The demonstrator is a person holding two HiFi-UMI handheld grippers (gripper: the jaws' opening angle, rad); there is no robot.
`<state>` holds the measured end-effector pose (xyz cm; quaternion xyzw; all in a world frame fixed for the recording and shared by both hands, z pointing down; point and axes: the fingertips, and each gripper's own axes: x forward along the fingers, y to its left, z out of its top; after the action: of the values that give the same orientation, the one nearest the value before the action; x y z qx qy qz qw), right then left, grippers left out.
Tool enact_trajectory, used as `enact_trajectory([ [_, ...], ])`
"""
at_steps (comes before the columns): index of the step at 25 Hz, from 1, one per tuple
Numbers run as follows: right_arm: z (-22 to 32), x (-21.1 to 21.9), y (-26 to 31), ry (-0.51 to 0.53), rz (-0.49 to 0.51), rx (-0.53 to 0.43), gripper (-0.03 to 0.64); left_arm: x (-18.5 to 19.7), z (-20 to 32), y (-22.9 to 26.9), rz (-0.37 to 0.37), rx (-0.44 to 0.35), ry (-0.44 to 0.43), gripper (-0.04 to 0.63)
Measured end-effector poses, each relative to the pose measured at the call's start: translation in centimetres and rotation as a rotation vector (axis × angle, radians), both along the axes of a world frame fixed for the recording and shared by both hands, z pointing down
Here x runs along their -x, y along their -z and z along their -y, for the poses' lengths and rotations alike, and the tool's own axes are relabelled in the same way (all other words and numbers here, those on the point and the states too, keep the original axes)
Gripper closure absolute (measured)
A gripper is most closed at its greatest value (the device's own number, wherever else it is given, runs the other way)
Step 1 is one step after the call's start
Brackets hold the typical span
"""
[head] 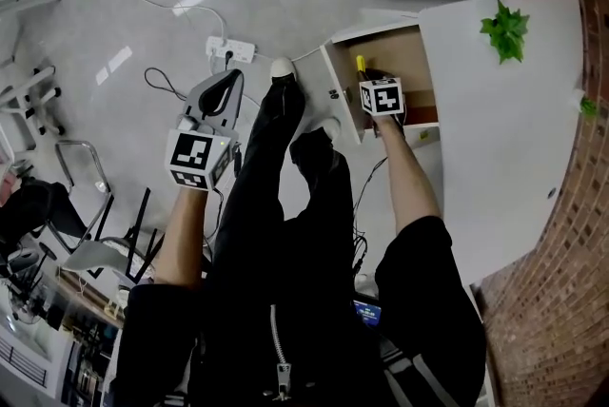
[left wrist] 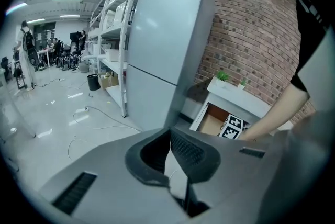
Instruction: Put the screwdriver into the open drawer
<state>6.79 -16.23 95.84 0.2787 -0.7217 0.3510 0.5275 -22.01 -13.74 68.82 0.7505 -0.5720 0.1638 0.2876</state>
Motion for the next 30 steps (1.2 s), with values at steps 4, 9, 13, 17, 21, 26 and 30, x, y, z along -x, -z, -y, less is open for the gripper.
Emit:
enact_trajectory([
  [4, 0.5, -0.4, -2.2, -0.002, -0.032, 0.014, 0.541, -0.1, -1.1, -2.0, 0.002, 0.026, 0.009, 0.569],
  [9, 0.4, 0.0, -4.5, 0.013, -0.022, 0.039, 0.54, 0.8, -2.4, -4.1, 0.019, 0.058, 0.035, 0.569],
  [13, 0.6, 0.1, -5.8, 0.016, -0.029, 0.061, 0.54, 1.6, -2.7, -4.8, 0.022, 0.057, 0.064, 0.569],
  [17, 0.5, -0.2, -6.4, -0.042, -0.039, 0.09, 0.535, 1.6, -3.3, -5.0, 0.023, 0.055, 0.076, 0.569],
  [21, 0.5, -0.3, -5.4, -0.076, -0.014, 0.07, 0.524, 1.2, -4.0, -4.5, 0.022, 0.052, 0.075, 0.569],
  [26, 0.4, -0.2, -1.8, -0.096, 0.008, 0.024, 0.522, 0.5, -3.9, -2.5, 0.031, 0.023, 0.057, 0.569],
  [30, -0.5, 1.0, 2.6, -0.137, 0.141, -0.059, 0.574, -0.3, -3.2, 0.2, 0.052, -0.014, 0.034, 0.569],
])
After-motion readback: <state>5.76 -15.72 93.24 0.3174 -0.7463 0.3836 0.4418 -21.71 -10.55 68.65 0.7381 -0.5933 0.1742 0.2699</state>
